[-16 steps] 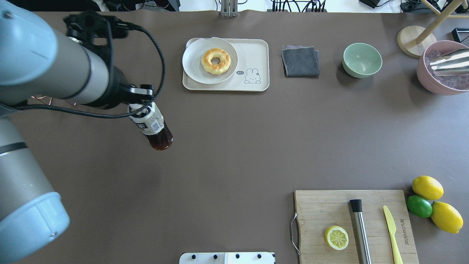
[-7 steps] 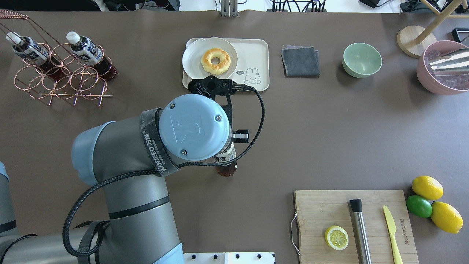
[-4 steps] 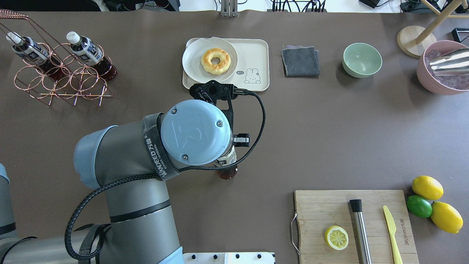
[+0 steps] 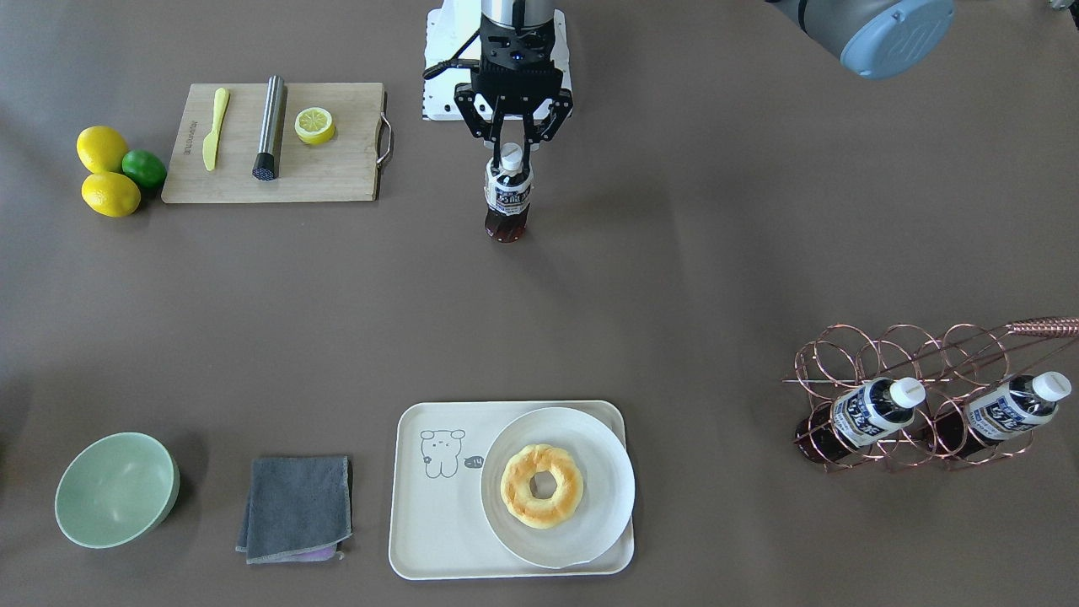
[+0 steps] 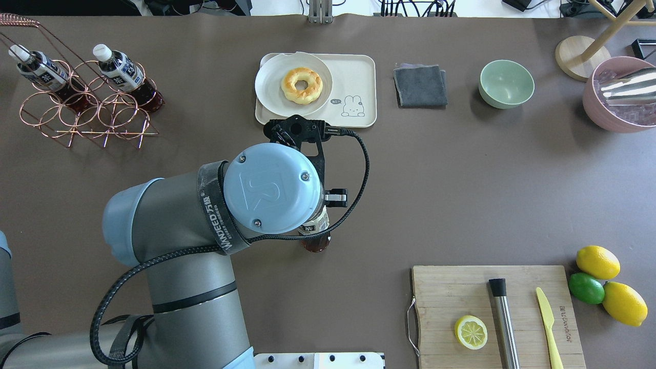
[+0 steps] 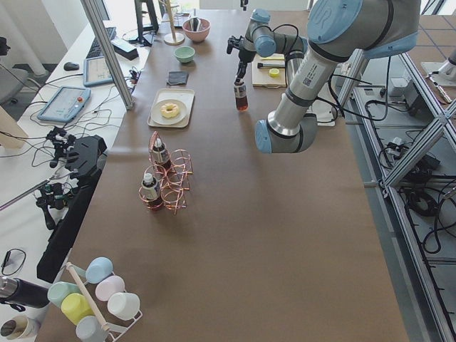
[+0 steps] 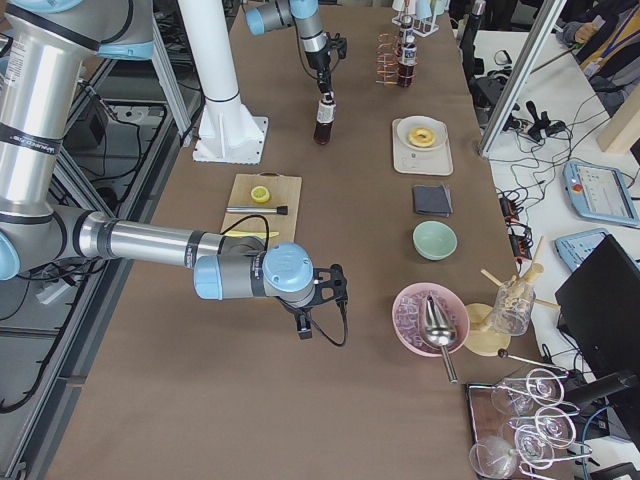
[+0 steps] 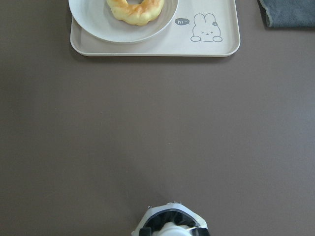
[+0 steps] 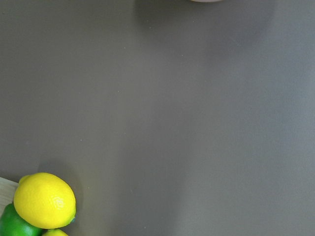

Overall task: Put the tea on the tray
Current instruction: 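Set the bottle upright on the table, open left gripper, withdraw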

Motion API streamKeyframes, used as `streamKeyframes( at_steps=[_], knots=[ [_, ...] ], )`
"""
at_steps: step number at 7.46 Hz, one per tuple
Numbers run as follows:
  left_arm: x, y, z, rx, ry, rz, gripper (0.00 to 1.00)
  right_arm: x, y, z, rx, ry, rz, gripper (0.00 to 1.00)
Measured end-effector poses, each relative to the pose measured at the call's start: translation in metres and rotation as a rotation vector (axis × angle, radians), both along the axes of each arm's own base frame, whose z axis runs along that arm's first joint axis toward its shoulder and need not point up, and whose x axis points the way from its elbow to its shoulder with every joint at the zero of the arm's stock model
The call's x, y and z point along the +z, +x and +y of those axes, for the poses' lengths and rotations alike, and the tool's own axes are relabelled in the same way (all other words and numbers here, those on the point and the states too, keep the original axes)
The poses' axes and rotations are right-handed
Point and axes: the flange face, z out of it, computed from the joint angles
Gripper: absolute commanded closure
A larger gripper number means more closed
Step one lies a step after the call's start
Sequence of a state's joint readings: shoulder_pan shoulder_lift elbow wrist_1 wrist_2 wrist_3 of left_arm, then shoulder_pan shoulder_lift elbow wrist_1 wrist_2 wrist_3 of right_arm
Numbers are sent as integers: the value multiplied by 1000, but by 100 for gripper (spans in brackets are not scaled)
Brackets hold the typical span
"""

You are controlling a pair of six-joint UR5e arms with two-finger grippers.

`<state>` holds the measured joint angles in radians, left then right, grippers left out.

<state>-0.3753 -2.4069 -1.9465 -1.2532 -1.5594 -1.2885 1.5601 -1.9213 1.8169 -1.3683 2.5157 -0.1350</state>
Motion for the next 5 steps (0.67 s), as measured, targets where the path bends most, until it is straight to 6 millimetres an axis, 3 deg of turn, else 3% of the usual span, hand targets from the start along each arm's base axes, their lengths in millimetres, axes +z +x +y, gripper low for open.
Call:
streamKeyframes(
  at_steps=[3, 4, 5],
  knots=[
    [-1, 7, 11, -8, 30, -7, 100, 1, 0, 2, 0, -4, 0, 0],
    [-2, 7, 13, -8, 33, -8, 62, 2, 0, 2, 0, -5, 0, 0],
    [-2, 7, 14, -9, 36, -8, 42, 2, 0, 2, 0, -6, 0, 0]
  ],
)
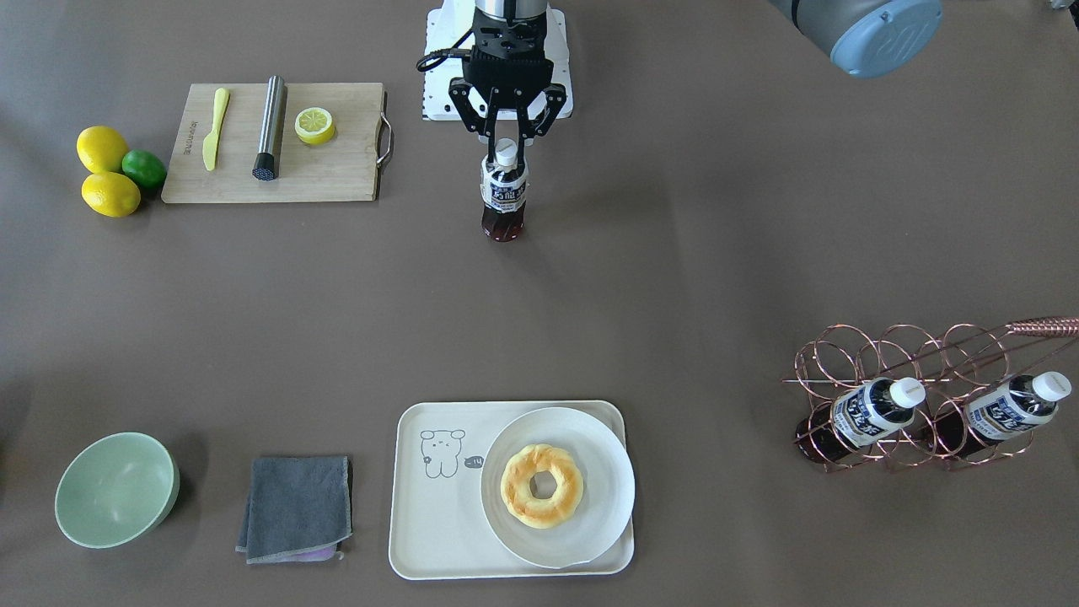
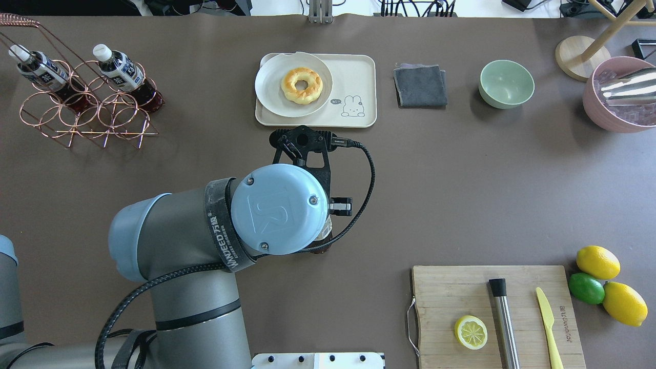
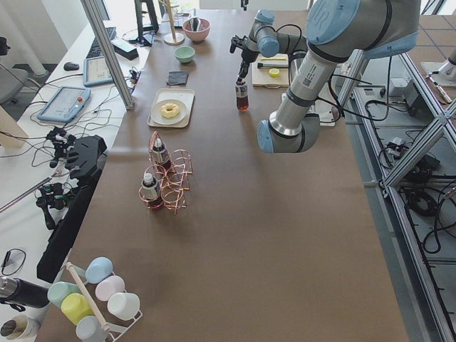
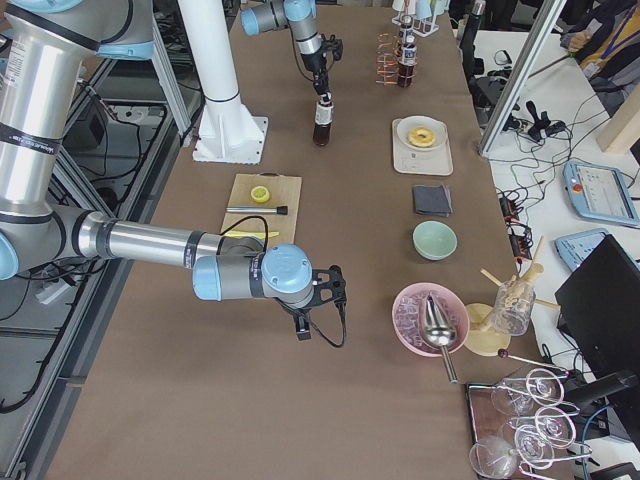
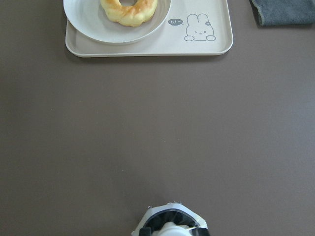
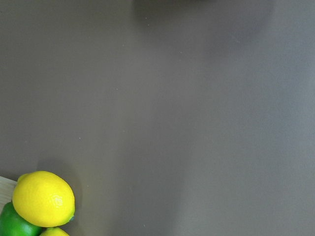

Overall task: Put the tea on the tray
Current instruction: 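Set the bottle upright on the table, open left gripper, withdraw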

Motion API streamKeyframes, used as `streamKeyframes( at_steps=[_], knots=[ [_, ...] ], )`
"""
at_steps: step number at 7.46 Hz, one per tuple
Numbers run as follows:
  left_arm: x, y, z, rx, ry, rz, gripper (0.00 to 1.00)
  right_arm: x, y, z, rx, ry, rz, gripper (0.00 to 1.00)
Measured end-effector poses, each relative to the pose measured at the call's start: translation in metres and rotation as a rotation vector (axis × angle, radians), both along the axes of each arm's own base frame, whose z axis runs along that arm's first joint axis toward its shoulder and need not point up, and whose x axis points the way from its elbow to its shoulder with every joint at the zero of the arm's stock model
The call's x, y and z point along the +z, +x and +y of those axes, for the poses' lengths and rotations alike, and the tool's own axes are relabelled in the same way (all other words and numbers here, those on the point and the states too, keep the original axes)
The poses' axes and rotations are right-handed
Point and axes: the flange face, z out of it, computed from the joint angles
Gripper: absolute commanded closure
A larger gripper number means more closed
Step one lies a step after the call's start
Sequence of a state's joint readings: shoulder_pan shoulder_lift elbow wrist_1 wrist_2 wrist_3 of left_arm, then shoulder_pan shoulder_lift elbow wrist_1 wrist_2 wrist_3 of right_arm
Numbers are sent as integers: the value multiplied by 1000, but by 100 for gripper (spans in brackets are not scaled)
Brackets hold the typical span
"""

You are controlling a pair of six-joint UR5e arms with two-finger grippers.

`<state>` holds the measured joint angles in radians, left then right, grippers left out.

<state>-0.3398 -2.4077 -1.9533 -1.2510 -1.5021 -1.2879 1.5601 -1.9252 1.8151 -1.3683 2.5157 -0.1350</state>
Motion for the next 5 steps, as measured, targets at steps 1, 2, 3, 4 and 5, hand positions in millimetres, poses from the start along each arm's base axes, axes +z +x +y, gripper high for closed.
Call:
streamKeyframes(
  at_steps=[1, 2, 3, 4, 5],
  knots=[
    [0, 0, 0, 0, 0, 0, 32, 0, 0, 0, 0, -1, 0, 0],
    [0, 0, 0, -1, 0, 0, 20, 1, 0, 1, 0, -1, 0, 0],
    [0, 0, 0, -1, 0, -2, 17, 0, 0, 0, 1, -1, -1, 0],
    [1, 0, 0, -1, 0, -2, 16, -1, 0, 0, 1, 0, -2, 0],
    [1, -2, 1, -1, 0, -1, 16, -4, 0, -2, 3, 6, -2, 0]
  ],
)
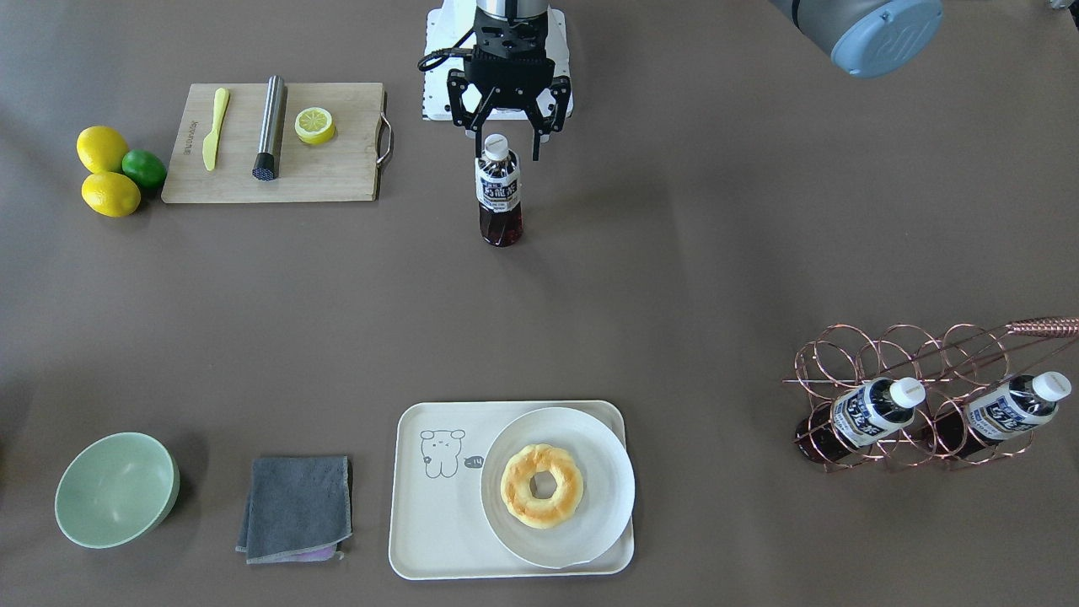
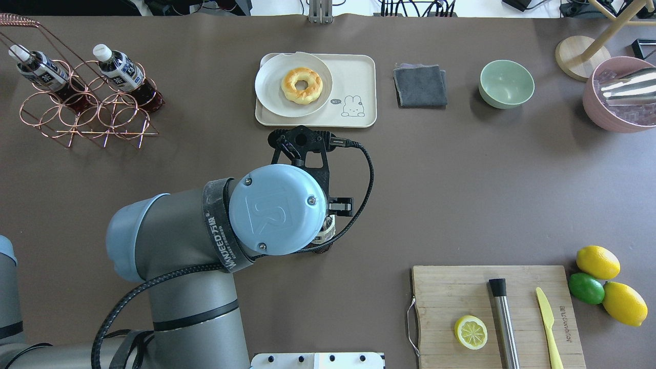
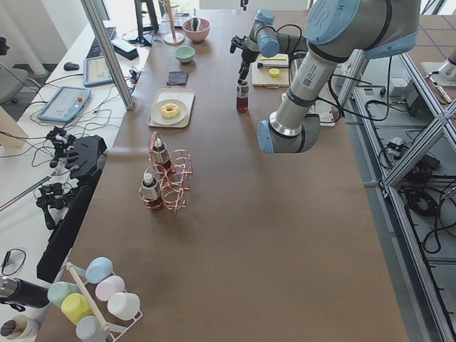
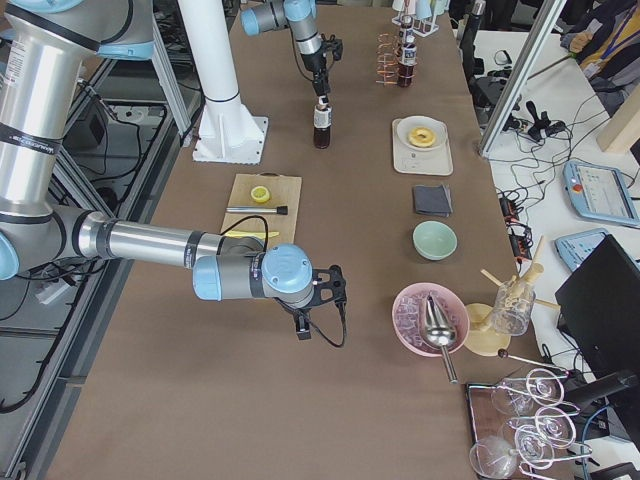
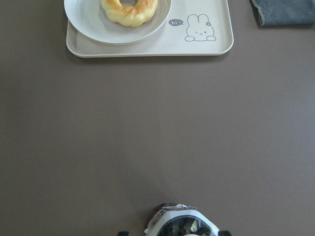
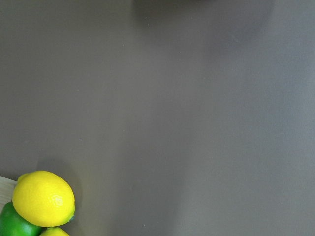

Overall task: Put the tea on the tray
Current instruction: 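Set the bottle upright on the table, open left gripper, withdraw, then move the right gripper over the standing tea bottle while left arm retracts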

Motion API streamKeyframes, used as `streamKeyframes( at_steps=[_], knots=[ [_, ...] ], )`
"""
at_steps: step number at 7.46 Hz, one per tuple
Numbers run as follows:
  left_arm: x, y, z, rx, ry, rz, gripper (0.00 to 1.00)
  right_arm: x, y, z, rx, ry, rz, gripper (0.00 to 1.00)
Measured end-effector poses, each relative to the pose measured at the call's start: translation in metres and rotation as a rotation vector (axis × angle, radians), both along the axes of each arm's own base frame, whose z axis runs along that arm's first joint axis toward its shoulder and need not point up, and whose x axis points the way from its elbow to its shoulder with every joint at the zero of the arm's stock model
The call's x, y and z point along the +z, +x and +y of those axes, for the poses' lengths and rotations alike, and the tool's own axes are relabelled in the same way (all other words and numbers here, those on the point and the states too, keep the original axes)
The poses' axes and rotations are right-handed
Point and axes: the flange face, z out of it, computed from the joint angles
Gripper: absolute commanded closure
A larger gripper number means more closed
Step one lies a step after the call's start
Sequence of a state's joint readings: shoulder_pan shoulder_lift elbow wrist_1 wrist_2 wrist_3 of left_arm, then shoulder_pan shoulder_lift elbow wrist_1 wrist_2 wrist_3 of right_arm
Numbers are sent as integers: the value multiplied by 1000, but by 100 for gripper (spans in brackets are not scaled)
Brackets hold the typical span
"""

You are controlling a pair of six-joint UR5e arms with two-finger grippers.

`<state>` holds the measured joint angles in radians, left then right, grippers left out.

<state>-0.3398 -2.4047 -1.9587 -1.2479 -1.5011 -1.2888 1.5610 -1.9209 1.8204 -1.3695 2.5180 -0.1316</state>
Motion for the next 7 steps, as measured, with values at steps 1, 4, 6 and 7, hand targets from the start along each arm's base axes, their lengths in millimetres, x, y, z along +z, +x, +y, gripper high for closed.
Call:
streamKeyframes(
  at_steps=[1, 4, 6, 7],
  knots=[
    [-2, -5, 1, -2, 1, 10, 16, -9, 0, -6, 11, 6, 2, 0],
    [15, -60, -25, -12, -19, 1, 16, -70, -3, -33, 85, 25, -4, 0],
    [45, -126, -61, 44, -26, -50, 11, -135, -31, -54, 137, -6, -33, 0],
    [68, -160, -80, 80, -36, -69, 9, -178, -62, -66, 155, -38, -57, 0]
  ],
)
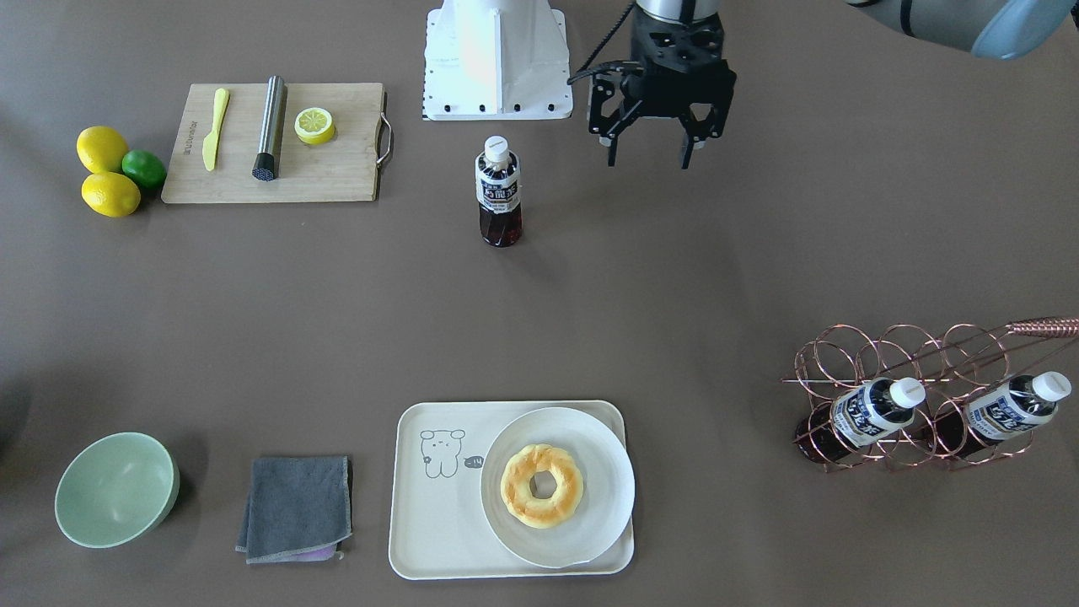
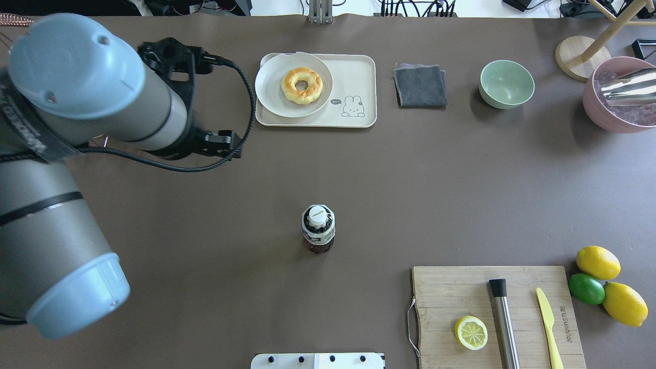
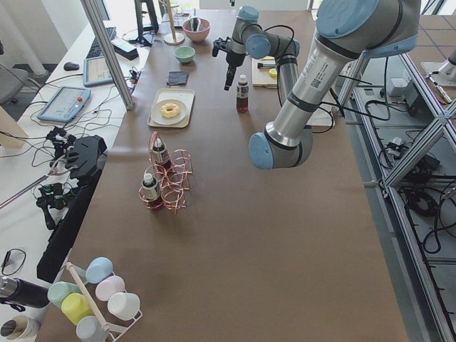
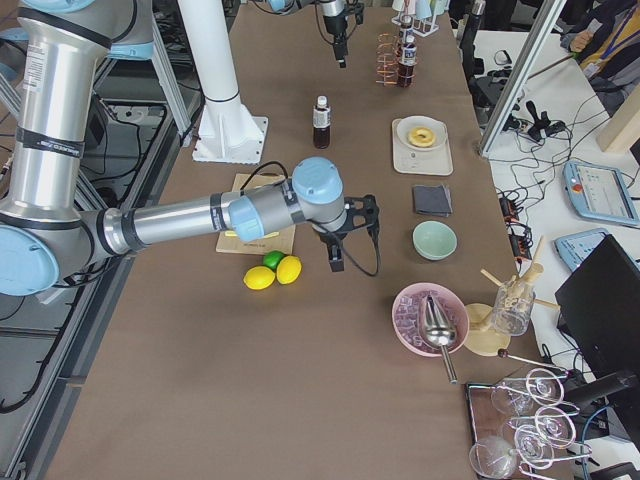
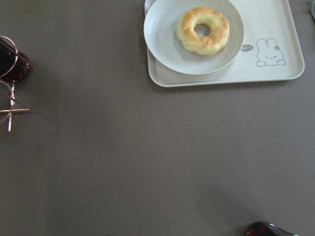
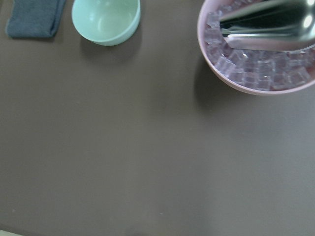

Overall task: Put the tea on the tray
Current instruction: 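Move the right gripper over the standing tea bottle while left arm retracts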

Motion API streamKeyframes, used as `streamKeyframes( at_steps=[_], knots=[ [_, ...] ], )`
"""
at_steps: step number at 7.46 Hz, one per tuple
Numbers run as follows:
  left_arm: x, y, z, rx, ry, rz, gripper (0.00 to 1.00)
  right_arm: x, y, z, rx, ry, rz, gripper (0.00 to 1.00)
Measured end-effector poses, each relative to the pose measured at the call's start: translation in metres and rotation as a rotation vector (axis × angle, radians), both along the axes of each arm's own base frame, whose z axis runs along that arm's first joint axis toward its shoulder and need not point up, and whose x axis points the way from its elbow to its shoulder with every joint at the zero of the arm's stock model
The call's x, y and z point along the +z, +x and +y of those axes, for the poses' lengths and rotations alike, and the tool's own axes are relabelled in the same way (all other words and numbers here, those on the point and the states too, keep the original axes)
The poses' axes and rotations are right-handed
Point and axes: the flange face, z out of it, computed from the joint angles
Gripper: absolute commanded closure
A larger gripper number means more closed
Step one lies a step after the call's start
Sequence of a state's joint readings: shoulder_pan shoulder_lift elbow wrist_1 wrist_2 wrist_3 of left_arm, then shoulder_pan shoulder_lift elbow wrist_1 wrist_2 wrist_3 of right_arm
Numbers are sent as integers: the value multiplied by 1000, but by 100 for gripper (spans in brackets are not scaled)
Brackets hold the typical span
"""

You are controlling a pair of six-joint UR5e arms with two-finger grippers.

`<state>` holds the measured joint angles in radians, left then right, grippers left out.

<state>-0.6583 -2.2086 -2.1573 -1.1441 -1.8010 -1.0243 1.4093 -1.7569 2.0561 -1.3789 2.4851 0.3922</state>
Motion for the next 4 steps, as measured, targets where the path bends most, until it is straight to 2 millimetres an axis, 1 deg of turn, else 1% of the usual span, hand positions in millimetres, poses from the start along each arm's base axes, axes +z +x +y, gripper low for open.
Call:
streamKeyframes(
  at_steps=[1, 2, 3, 4],
  knots=[
    [29, -42, -22, 47, -11, -18, 9, -42, -36, -10, 10, -18, -15, 1],
    [59, -84, -40, 100, -8, -34, 9, -76, -71, -14, 6, -16, -22, 1],
    [87, -123, -57, 151, -1, -43, 9, -108, -109, -16, 4, -13, -30, 2],
    [112, -156, -69, 188, 10, -53, 8, -138, -151, -9, 9, -20, -36, 2]
  ],
)
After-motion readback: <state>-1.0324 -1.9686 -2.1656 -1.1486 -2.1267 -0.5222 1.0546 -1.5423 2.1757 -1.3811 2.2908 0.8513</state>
